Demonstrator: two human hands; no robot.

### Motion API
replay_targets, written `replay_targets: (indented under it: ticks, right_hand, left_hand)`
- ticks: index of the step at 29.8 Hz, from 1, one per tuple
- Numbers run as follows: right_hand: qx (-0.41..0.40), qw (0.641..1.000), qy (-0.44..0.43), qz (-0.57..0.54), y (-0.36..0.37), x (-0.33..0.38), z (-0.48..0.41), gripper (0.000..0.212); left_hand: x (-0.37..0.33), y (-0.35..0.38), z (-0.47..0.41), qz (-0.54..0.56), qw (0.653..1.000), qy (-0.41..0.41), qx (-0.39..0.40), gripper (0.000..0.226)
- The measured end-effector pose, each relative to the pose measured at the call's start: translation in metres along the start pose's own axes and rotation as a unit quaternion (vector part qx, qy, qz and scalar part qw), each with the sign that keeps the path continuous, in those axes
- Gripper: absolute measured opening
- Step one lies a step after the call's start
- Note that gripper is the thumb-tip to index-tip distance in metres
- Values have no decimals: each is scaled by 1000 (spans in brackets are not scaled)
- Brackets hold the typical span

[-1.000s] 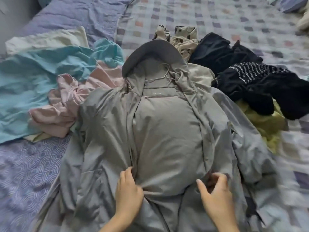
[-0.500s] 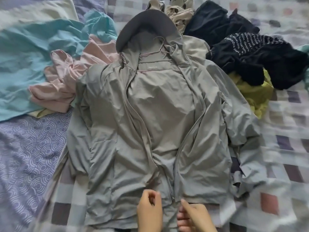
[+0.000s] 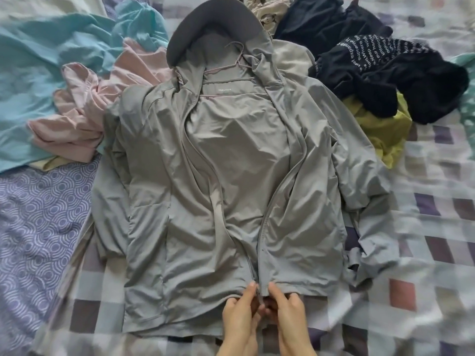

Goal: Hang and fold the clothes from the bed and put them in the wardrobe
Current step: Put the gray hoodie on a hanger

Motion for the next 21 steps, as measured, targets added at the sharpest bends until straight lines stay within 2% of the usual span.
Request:
replay_targets:
  ticks: [4, 6, 8, 11, 14, 16, 17, 18, 19, 20, 21]
  right_hand:
    - [74, 996, 12, 38, 4, 7, 5, 23]
    - [71, 994, 0, 88, 3, 10, 5, 25]
    - [57, 992, -25, 108, 3, 12, 5, 27]
    - [13, 997, -35, 70, -3, 6, 1, 31]
    - [-12, 997, -7, 70, -11, -7, 1, 32]
    - [-37, 982, -58, 178, -15, 0, 10, 32]
    - [-69, 951, -129, 272, -15, 11, 17, 32]
    - [-111, 891, -228, 375, -12, 26, 28, 33]
    - [-131, 814, -337, 456, -2, 39, 42, 33]
    - [-111, 745, -419, 507, 13, 43, 55, 29]
    - [-73, 699, -442, 558, 23, 40, 56, 30]
  left_hand:
    - [-1, 0, -3, -28, 999, 30, 13, 21]
    - [-3, -1, -3, -48, 998, 42, 24, 23]
    - [-7, -7, -6, -113, 989, 87, 35, 31]
    - [-15, -11, -8, -241, 955, 168, 37, 44]
    - [-11, -12, -13, -246, 955, 157, 56, 47]
    - [-6, -14, -17, -217, 967, 114, 73, 39]
    - [-3, -15, -20, -200, 972, 97, 80, 34]
    - [-1, -14, -21, -188, 975, 85, 88, 32]
    - [0, -14, -24, -185, 975, 83, 93, 34]
    - [-1, -14, -25, -190, 973, 86, 96, 38]
    - [-2, -13, -24, -197, 971, 89, 102, 38]
Point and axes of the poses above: each hand's wrist, its own z-axis away from the middle knuckle, its own y-axis out of the palm, x = y × z, the point moved 8 cm from there along -z, towards the middle knuckle, and after that the axes turned 11 degrees about y, right-handed, at the moved point
